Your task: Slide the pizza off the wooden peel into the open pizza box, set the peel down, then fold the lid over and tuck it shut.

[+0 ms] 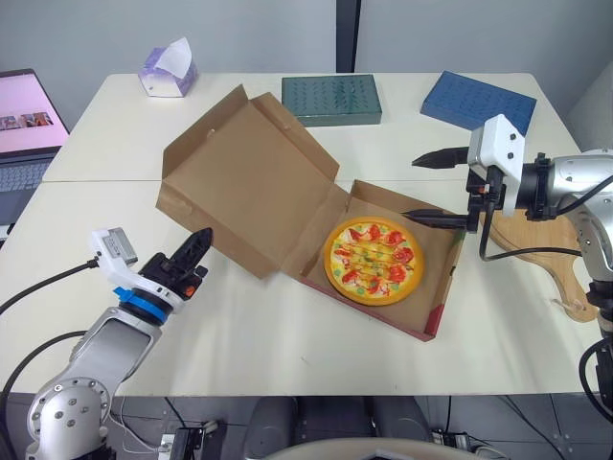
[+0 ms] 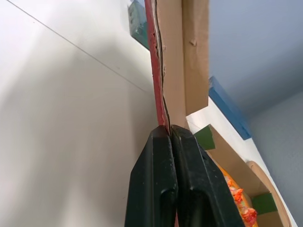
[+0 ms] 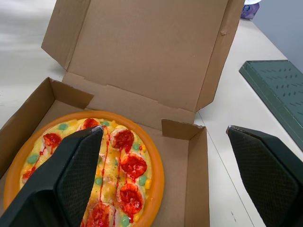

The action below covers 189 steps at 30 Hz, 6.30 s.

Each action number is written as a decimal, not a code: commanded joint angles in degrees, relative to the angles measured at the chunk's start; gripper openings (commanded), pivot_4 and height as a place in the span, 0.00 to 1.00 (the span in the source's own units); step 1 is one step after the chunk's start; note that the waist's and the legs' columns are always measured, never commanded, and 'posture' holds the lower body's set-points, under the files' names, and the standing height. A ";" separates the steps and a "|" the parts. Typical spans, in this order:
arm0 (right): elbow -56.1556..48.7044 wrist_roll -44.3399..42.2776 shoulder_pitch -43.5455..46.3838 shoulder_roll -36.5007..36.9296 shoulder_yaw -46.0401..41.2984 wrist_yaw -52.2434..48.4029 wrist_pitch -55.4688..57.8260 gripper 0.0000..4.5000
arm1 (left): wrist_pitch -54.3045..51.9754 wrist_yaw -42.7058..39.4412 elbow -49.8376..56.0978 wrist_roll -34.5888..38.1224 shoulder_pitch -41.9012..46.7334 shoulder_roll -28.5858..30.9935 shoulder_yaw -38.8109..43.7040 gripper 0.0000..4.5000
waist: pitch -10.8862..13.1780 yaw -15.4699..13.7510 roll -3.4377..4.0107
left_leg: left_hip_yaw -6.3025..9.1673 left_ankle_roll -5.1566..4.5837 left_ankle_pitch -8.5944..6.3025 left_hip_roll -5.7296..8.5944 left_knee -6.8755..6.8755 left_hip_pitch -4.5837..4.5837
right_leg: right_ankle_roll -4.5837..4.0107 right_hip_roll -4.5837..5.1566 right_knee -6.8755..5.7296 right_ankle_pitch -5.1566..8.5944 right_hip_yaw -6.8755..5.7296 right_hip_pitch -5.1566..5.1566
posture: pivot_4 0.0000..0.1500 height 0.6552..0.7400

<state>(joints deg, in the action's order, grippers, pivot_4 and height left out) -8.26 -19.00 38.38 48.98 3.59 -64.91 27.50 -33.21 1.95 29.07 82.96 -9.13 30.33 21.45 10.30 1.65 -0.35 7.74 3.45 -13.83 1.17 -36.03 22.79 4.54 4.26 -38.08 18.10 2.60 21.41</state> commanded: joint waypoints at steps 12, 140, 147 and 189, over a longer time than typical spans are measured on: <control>33.41 31.65 12.51 -2.97 14.76 12.78 -26.72 0.45 | 0.67 -9.17 0.25 -11.28 3.99 2.74 1.44 0.00 | 0.07 0.15 -0.11 | -0.04 0.22 0.12 0.02 0.02 0.02 | 0.00 0.01 0.01 0.00 0.01 0.05 | 1.00 1.00; -17.25 0.20 0.10 -21.74 -7.55 42.16 22.79 0.00 | -8.20 -33.85 -20.41 -46.83 45.09 1.07 -8.51 0.01 | 0.24 1.55 -0.34 | 0.08 0.16 0.12 0.07 -0.02 0.16 | 0.00 0.05 -0.99 -0.03 -0.07 0.65 | 1.00 1.00; -26.40 1.76 -4.09 -26.11 -4.85 48.41 23.28 0.00 | -13.49 -22.66 -4.83 -44.27 39.72 -5.32 -8.02 0.01 | 0.24 1.39 -0.35 | 0.09 0.17 0.13 0.07 -0.04 0.17 | 0.00 0.05 -1.00 -0.03 -0.04 0.65 | 1.00 1.00; -41.37 -7.43 -18.97 -20.49 -12.68 47.11 29.01 0.00 | -11.07 -14.01 15.04 -38.88 19.34 -8.80 -4.87 0.01 | 0.23 0.20 -0.38 | 0.00 0.14 0.11 0.05 -0.05 0.11 | 0.00 0.03 -0.90 -0.02 0.00 0.53 | 1.00 1.00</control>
<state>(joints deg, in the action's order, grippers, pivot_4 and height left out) -47.08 -25.88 19.51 28.44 -7.56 -18.42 56.32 -45.54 -12.11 41.26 42.79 10.80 21.09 15.51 10.52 1.84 -0.73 7.74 3.58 -13.72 1.22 -36.08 22.90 4.54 4.29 -38.98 18.08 2.60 21.94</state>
